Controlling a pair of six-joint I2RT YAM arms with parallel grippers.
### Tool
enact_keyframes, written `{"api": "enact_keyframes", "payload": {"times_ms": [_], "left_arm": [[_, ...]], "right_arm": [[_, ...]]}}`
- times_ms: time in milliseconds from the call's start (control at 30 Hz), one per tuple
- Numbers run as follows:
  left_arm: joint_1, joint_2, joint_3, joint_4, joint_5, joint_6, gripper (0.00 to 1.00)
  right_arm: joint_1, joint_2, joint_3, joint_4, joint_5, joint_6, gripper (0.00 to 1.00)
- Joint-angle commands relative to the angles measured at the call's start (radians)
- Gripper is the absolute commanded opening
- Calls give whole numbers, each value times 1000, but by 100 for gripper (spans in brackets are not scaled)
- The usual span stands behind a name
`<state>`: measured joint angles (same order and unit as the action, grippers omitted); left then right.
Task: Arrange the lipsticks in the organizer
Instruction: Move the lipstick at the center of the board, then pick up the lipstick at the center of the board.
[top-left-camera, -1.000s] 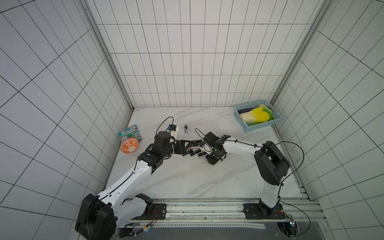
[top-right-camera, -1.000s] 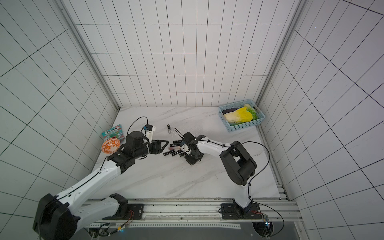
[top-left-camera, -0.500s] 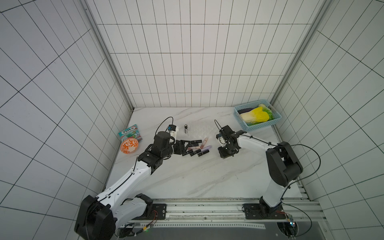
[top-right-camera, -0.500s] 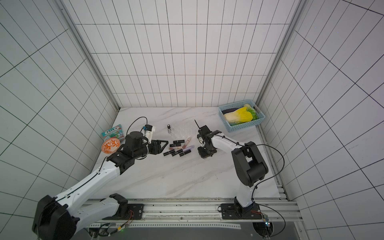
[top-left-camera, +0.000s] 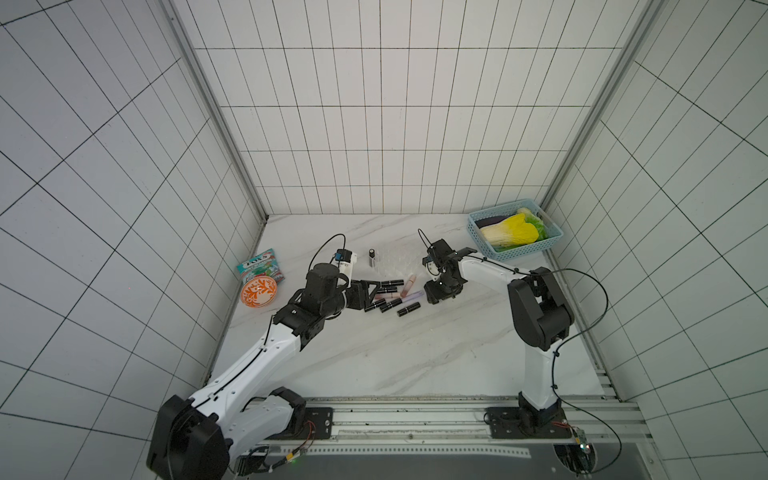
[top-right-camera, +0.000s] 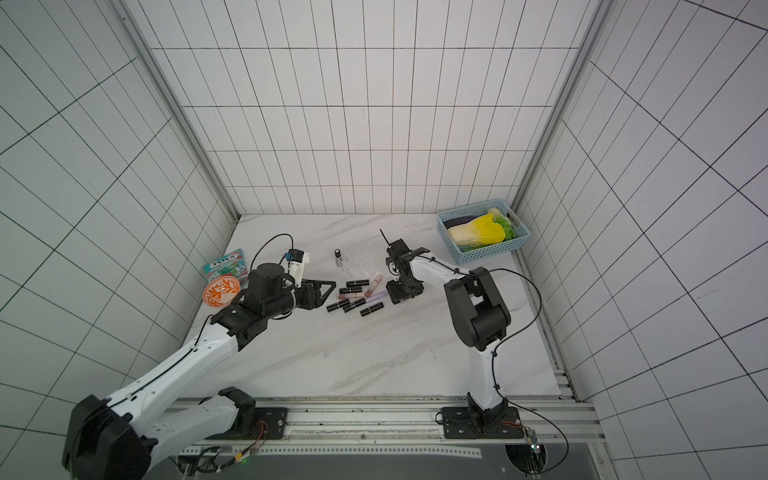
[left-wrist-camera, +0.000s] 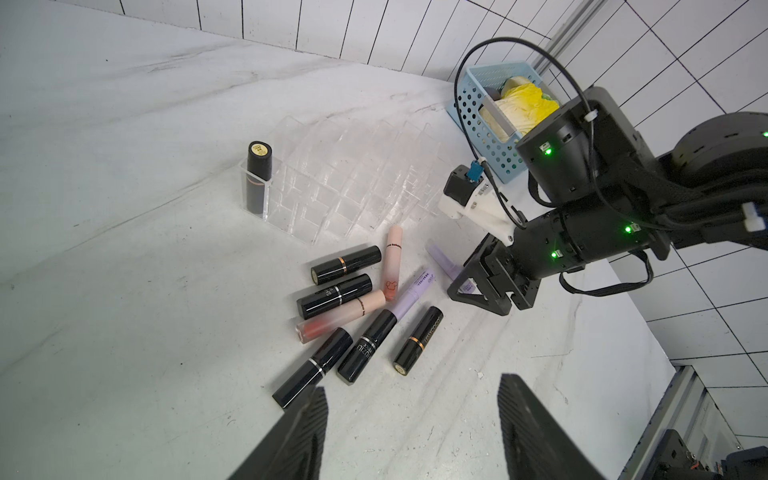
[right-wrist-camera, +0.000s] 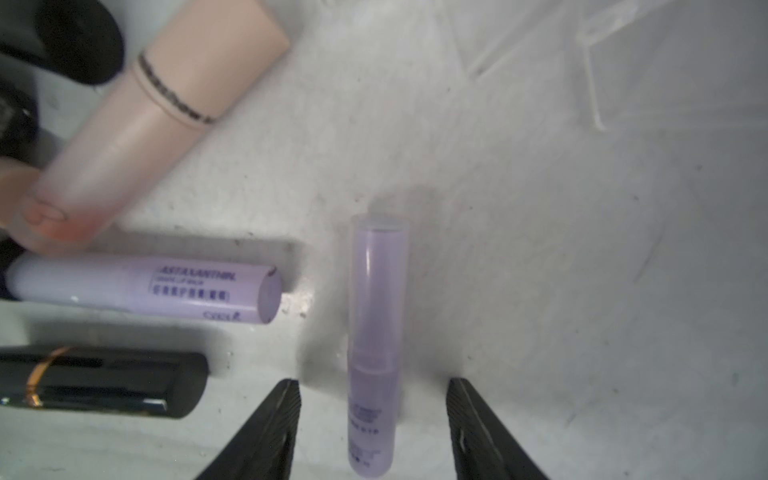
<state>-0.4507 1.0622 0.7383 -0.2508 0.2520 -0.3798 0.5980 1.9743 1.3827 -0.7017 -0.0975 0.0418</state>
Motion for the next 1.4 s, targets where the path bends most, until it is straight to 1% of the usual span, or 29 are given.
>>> {"api": "enact_keyframes", "payload": {"times_ms": [0,167,267,367,533,667,833,867,1133,1367], "left_arm": [[-5,-8,27,-24,12,27,64],[-5,-21,26,-44,10,32,64],[-5,-22,23,-47,10,32,64],[-3,-25,23,-49,-4,23,64],[-2,-43,18,-53,-23,16,64],[-2,-53,12,-50,-34,19,64],[-2,-51,13,-50,-30,20,64],[-2,-50,14,-50,-28,19,64],[-1,-44,14,-50,-22,21,64],[-2,-48,14,-50,-23,21,64]], "right_arm": [[21,-119,-52,-35,28,0,67],[100,-250,-97,-35,3,-29,70],[174,-253,-99,-39,0,-68,70],[208,-200,-83,-38,-9,-90,70],[231,-95,-36,-35,-22,-136,72],[248,-47,21,-35,-15,-165,74],[257,-21,64,-35,-13,-187,74],[257,-16,71,-10,-14,-190,74],[258,12,91,2,-25,-203,74],[257,44,100,-10,-70,-204,73]]}}
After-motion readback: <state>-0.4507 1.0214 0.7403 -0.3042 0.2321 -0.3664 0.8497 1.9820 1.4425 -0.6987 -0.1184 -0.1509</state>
